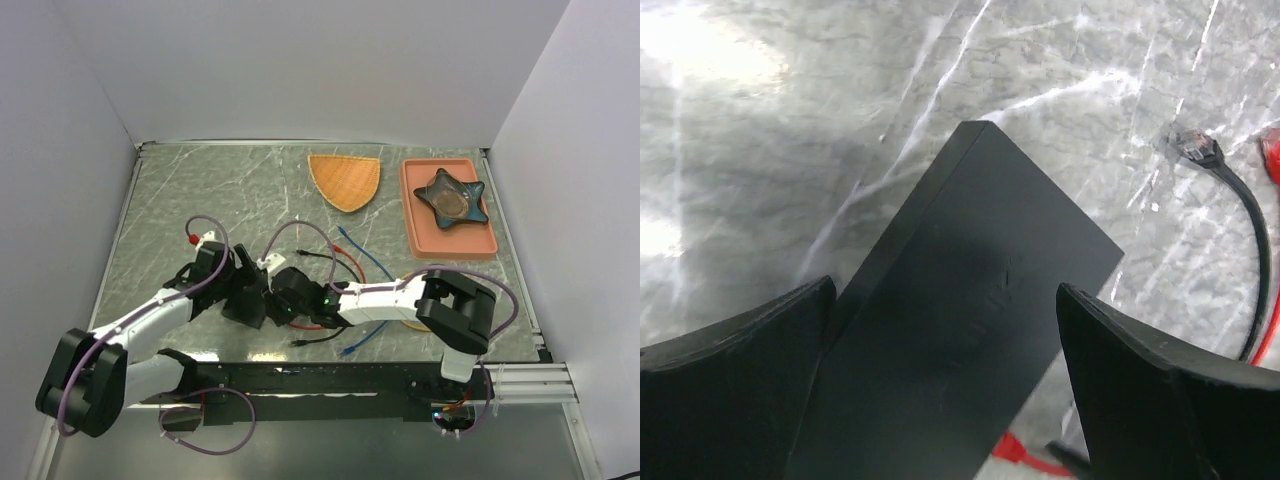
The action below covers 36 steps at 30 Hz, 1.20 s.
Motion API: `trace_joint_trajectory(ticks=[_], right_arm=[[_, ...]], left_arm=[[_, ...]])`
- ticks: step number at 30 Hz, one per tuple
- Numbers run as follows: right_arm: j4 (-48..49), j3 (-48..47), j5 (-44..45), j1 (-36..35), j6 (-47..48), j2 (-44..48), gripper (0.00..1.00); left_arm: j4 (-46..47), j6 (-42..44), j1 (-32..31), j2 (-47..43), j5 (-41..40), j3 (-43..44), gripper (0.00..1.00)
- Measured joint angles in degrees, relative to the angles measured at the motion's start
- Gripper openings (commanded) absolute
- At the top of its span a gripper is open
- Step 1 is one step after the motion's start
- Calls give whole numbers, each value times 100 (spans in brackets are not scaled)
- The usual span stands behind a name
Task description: Insert the plug into the switch port
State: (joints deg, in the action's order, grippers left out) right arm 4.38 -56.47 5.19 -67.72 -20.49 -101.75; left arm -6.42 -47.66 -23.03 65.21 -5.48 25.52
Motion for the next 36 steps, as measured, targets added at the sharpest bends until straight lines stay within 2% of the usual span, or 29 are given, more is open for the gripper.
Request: trace_joint_trajectory(ticks=[7, 8, 9, 12, 17, 21, 24, 29, 31, 33, 36], right_arm=[[280, 48, 192, 81, -66, 525, 77], [236, 57, 245, 81, -37, 621, 84], [184, 59, 278, 81, -26, 691, 86], [-33, 105, 446, 94, 90, 1045, 99], [-256, 269, 514, 391, 369, 1858, 99], [-205, 442, 354, 946, 649, 2347, 99], [-192, 522, 184, 1432, 872, 2406, 99], [-208, 588, -114, 1547, 1368, 2260, 98], [-181, 590, -205, 1547, 1519, 2157, 97], [-120, 590, -310, 1574, 1665, 2039, 96], [42, 590, -529, 1685, 1899, 1803, 94]], left_arm=[[-826, 243, 264, -566, 107, 614, 96], [-927, 293, 278, -673, 105, 772, 96], [-975, 323, 282, -756, 107, 872, 96], [-1169, 422, 289, -1049, 107, 1220, 96], [-1364, 562, 295, -1329, 136, 1668, 96], [-1467, 636, 297, -1333, 328, 2177, 96], [-1484, 645, 297, -1231, 522, 2719, 96], [-1331, 573, 302, -1021, 914, 3401, 96], [-1117, 444, 306, -1060, 1128, 3305, 96], [-627, 256, 308, -1257, 1405, 2828, 96], [-511, 72, 308, -1447, 1639, 2162, 96]])
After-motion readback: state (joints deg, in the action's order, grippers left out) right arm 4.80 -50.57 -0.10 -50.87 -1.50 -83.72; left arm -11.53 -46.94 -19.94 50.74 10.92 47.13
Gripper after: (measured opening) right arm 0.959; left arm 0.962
